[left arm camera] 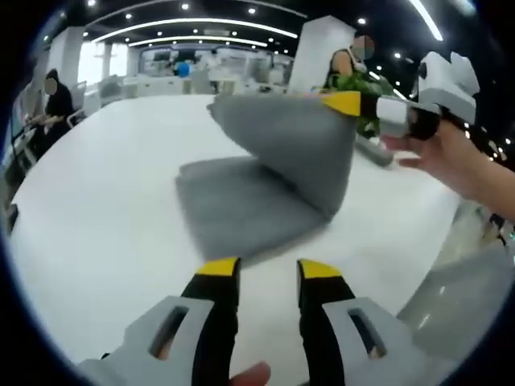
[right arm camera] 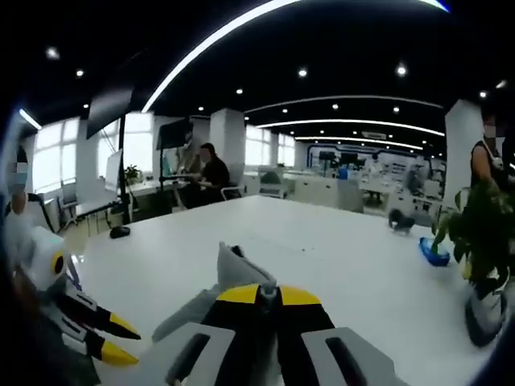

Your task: Open the folded towel by lifting each exposed corner and separating the folded layers until the towel lies flat within the target outline without major curled edges

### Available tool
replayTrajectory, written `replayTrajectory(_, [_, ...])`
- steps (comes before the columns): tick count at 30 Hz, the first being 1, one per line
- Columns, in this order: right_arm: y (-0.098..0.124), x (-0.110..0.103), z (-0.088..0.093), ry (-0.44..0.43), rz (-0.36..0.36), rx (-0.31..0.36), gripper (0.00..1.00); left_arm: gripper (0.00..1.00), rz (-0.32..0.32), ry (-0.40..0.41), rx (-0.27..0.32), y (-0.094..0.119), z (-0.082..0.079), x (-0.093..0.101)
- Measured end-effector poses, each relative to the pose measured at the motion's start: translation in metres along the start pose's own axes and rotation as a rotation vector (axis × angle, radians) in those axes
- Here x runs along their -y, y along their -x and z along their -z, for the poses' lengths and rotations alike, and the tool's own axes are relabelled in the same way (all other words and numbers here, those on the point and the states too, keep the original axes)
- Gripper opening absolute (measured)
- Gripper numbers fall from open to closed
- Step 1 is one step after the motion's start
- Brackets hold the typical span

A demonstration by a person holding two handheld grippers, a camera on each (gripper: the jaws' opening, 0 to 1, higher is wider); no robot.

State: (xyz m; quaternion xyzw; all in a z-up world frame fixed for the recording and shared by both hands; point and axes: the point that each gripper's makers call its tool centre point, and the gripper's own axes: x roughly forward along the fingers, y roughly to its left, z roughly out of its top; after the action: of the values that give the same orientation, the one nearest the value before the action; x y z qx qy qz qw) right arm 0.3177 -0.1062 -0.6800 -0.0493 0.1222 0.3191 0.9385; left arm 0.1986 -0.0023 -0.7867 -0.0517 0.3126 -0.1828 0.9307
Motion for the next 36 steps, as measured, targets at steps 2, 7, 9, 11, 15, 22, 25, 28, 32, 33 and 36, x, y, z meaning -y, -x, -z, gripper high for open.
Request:
replayTrajectory(2, [0.006, 0.01, 0.003, -0.028, 0.022, 0.003, 0.03, 0.26, 0.001, 0.008, -0.006, 0.0, 0.001, 0.0])
replayTrajectory(7, [0.018, 0.029, 0.014, -0.077, 0.063, -0.001, 0.03, 0.26, -0.001, 0.007, -0.015, 0.001, 0.004, 0.001])
replayTrajectory(9, [0.022, 0.033, 0.019, -0.083, 0.077, -0.008, 0.03, 0.26, -0.006, -0.001, -0.024, 0.001, 0.005, 0.0])
replayTrajectory(11, [0.027, 0.04, 0.025, -0.092, 0.1, -0.016, 0.03, 0.26, -0.013, -0.011, -0.026, 0.002, 0.006, -0.001])
replayTrajectory(15, [0.034, 0.051, 0.034, -0.119, 0.134, -0.022, 0.03, 0.26, -0.009, -0.001, -0.02, 0.002, 0.005, -0.001])
replayTrajectory(22, [0.042, 0.071, 0.052, -0.146, 0.182, -0.039, 0.03, 0.26, -0.003, 0.001, -0.023, 0.002, 0.006, 0.001])
replayTrajectory(25, [0.048, 0.081, 0.059, -0.159, 0.211, -0.047, 0.03, 0.26, -0.007, -0.007, -0.023, 0.002, 0.005, 0.0])
replayTrajectory(28, [0.054, 0.091, 0.068, -0.188, 0.237, -0.055, 0.03, 0.26, -0.006, -0.011, -0.021, 0.001, 0.005, 0.001])
replayTrajectory(32, [0.06, 0.1, 0.08, -0.21, 0.27, -0.066, 0.03, 0.26, 0.0, -0.018, -0.015, 0.001, 0.003, 0.003])
replayTrajectory(33, [0.061, 0.102, 0.082, -0.213, 0.275, -0.07, 0.03, 0.26, 0.0, -0.019, -0.014, 0.001, 0.003, 0.002])
replayTrajectory(36, [0.063, 0.107, 0.089, -0.223, 0.294, -0.082, 0.03, 0.26, 0.0, -0.017, -0.008, 0.001, 0.002, 0.003])
